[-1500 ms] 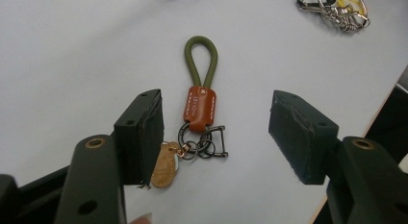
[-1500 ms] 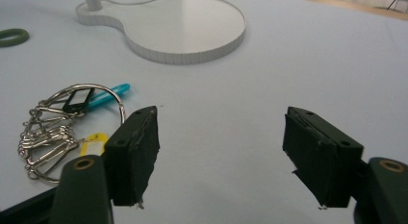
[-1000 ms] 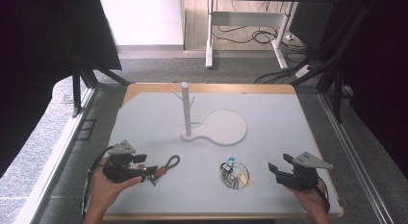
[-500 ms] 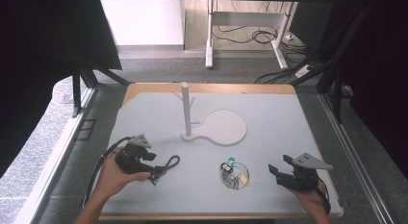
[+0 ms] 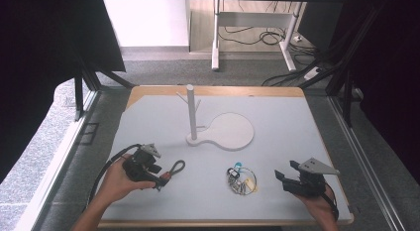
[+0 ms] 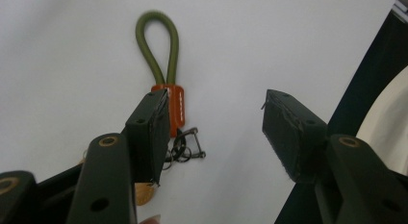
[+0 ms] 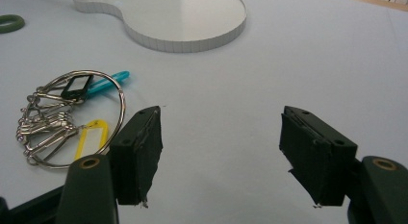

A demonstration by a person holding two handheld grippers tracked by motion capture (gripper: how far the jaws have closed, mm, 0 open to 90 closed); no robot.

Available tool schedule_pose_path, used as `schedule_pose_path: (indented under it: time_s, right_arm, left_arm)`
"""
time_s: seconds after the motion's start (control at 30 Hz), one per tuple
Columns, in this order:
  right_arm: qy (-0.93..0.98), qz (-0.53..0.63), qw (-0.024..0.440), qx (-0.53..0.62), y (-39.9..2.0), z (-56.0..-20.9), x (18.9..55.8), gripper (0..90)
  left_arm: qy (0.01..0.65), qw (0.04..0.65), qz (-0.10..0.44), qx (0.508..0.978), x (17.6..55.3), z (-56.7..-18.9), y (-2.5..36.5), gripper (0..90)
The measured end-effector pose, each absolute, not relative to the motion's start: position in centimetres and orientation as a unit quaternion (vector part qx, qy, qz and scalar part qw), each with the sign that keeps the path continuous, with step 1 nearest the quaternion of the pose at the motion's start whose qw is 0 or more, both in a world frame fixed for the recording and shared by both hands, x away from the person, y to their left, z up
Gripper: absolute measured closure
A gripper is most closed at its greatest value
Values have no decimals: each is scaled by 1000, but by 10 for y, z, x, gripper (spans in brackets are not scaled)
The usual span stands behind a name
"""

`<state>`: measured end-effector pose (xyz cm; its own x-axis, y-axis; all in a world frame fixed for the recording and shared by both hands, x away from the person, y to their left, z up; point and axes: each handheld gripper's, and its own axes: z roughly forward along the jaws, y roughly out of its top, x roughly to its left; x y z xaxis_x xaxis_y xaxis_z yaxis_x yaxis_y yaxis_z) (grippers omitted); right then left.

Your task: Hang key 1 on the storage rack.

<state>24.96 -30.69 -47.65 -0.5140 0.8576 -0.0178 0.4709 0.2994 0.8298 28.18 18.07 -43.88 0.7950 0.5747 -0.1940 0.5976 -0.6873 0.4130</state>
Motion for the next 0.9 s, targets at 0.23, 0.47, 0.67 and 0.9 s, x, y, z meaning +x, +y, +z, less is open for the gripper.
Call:
schedule_pose_path:
  time_s: [0.23,0.47,0.67,0.9]
  right_arm:
    - [771,401,239,433,-306,-477,250,316]
    - [772,402,234,433,-305,-478,251,312]
    - [768,416,225,432,-305,-475,250,311]
    - [769,418,218,432,-304,-476,251,311]
  left_arm:
    - [329,197,-50,922,295,-449,180,434]
    - [343,187,-60,918,306,-453,179,430]
    - [349,173,-63,919,312,-459,178,450]
    - [343,156,-64,924,319,-469,172,474]
